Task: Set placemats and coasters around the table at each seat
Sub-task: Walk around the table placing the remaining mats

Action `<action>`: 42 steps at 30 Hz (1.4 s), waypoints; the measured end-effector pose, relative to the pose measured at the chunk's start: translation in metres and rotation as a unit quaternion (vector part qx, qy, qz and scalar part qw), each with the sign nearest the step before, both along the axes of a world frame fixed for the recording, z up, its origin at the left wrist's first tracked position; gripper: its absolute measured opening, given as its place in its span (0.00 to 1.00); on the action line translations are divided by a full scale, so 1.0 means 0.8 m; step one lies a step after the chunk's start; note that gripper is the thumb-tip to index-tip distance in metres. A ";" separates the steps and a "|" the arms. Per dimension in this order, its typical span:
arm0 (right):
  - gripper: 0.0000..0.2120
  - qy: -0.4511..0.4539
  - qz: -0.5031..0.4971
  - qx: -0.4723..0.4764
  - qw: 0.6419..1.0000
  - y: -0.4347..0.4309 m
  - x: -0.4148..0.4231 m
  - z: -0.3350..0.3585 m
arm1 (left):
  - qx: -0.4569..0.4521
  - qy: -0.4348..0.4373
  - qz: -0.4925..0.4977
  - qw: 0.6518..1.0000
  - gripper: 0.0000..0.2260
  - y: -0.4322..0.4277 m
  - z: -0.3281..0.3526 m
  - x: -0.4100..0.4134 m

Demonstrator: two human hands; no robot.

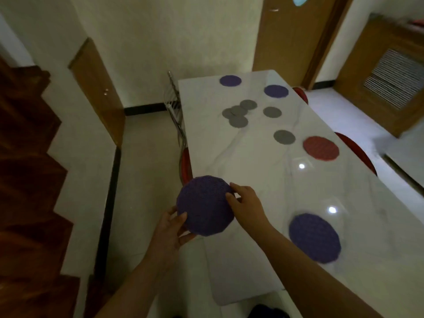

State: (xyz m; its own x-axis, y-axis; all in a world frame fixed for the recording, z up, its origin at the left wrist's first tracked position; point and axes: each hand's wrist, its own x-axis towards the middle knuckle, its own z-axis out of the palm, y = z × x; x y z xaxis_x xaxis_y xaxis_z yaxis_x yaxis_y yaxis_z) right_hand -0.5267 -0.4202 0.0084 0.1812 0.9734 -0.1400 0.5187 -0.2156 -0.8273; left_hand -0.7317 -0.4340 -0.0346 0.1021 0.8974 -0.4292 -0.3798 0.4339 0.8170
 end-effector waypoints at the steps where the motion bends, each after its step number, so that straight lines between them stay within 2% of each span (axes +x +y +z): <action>1: 0.22 -0.003 -0.009 0.000 1.000 0.002 -0.017 0.002 | -0.004 0.000 -0.014 1.000 0.21 0.007 0.000 -0.017; 5: 0.21 -0.013 -0.054 0.006 0.998 0.007 -0.059 0.009 | -0.006 -0.007 -0.080 0.997 0.21 0.037 0.002 -0.062; 10: 0.13 0.047 -0.146 -0.013 0.988 0.026 -0.073 0.004 | -0.020 -0.001 -0.134 0.991 0.18 0.088 -0.010 -0.082; 15: 0.10 0.116 -0.185 -0.042 0.975 0.081 -0.064 -0.014 | -0.043 0.001 -0.176 0.983 0.18 0.163 -0.030 -0.089; 20: 0.07 0.182 -0.229 -0.043 0.955 0.161 -0.047 -0.031 | -0.033 0.016 -0.237 0.971 0.17 0.280 -0.038 -0.071; 26: 0.08 0.242 -0.322 -0.037 0.915 0.215 -0.011 -0.019 | -0.077 -0.012 -0.327 0.942 0.17 0.391 -0.036 -0.017; 31: 0.09 0.270 -0.427 -0.055 0.861 0.231 0.019 -0.015 | -0.069 0.012 -0.393 0.917 0.19 0.450 -0.029 0.044; 34: 0.10 0.326 -0.464 -0.059 0.822 0.244 0.025 -0.017 | -0.084 0.001 -0.439 0.895 0.18 0.491 -0.031 0.076; 36: 0.07 0.362 -0.492 -0.032 0.791 0.256 0.021 -0.020 | -0.088 -0.001 -0.475 0.876 0.18 0.521 -0.035 0.096; 40: 0.06 0.393 -0.577 0.026 0.715 0.279 -0.004 -0.027 | -0.077 0.011 -0.529 0.845 0.17 0.591 -0.036 0.126; 42: 0.07 0.412 -0.622 0.066 0.663 0.282 -0.022 -0.032 | -0.066 0.022 -0.537 0.840 0.15 0.628 -0.033 0.135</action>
